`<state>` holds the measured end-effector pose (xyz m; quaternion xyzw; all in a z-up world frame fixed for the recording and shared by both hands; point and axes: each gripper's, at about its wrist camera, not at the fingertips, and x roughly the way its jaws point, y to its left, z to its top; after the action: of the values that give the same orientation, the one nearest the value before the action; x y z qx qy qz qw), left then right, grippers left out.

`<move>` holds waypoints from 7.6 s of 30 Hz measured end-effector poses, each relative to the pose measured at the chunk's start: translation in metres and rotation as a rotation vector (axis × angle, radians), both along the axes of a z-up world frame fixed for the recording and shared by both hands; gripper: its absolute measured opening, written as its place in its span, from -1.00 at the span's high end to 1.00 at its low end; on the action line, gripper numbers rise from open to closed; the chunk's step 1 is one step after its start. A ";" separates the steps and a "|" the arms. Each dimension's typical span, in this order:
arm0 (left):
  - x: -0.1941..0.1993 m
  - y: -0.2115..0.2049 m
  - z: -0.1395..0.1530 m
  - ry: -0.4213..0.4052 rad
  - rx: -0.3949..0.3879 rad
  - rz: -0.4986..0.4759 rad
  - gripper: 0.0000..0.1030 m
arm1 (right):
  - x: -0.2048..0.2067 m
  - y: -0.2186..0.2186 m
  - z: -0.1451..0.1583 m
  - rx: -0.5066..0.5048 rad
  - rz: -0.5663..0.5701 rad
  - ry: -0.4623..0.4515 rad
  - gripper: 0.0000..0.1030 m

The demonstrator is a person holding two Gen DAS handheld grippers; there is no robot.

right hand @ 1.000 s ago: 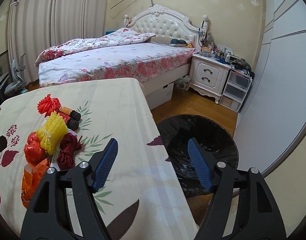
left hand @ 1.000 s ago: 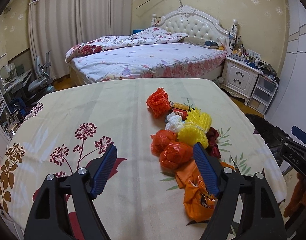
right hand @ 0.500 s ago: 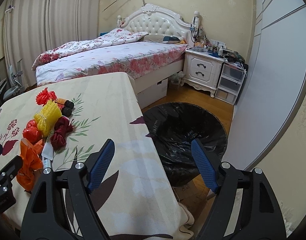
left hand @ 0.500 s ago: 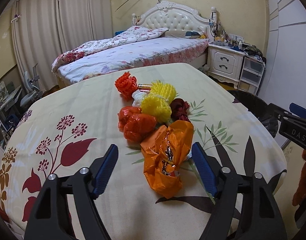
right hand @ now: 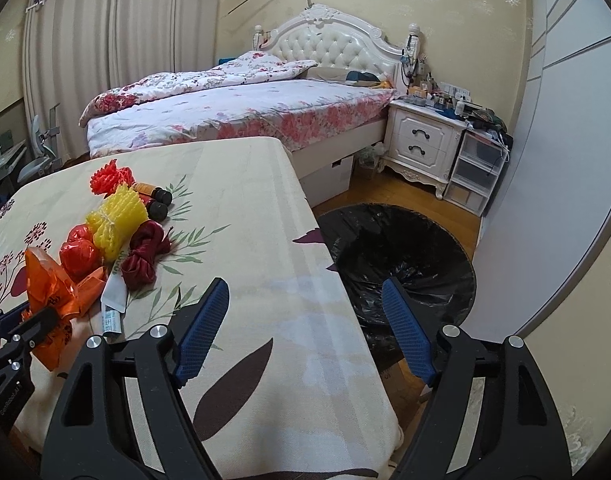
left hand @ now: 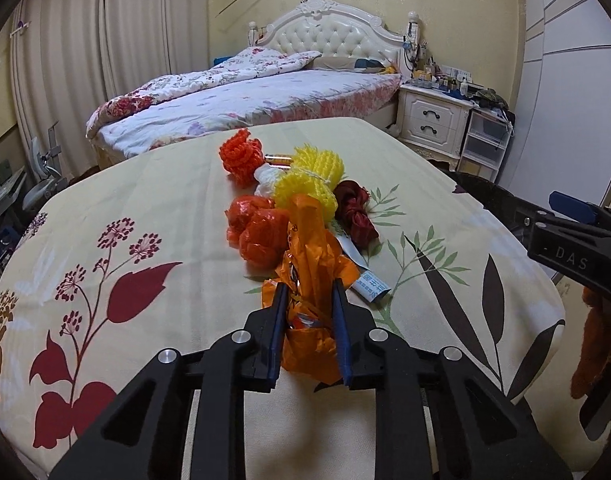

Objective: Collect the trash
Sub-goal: 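Grasp the orange plastic bag with the left gripper and lift it, then grasp the yellow mesh net with the right gripper while left holds orange bag, then drop the yellow net and orange bag into the black bin, opening both grippers, then move the left gripper back to the table and grasp the red mesh net, then grasp the red plastic bag with the right gripper while left holds red net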

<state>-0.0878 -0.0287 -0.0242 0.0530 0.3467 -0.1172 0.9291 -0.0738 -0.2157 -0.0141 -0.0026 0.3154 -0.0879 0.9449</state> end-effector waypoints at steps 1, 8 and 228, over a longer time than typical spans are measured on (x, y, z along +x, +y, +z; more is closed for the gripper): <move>-0.001 0.003 0.003 -0.013 0.002 0.010 0.56 | 0.002 0.003 0.001 0.000 0.007 0.001 -0.49; 0.017 0.038 0.014 -0.035 -0.014 0.111 0.56 | 0.023 0.033 0.007 -0.004 0.070 0.010 -0.49; 0.046 0.144 0.022 -0.042 0.021 0.367 0.42 | 0.063 0.172 -0.003 -0.082 0.536 0.104 0.32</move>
<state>-0.0418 0.1153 -0.0023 0.0012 0.3324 0.0590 0.9413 -0.0111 -0.0434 -0.0167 -0.1287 0.3476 0.1528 0.9161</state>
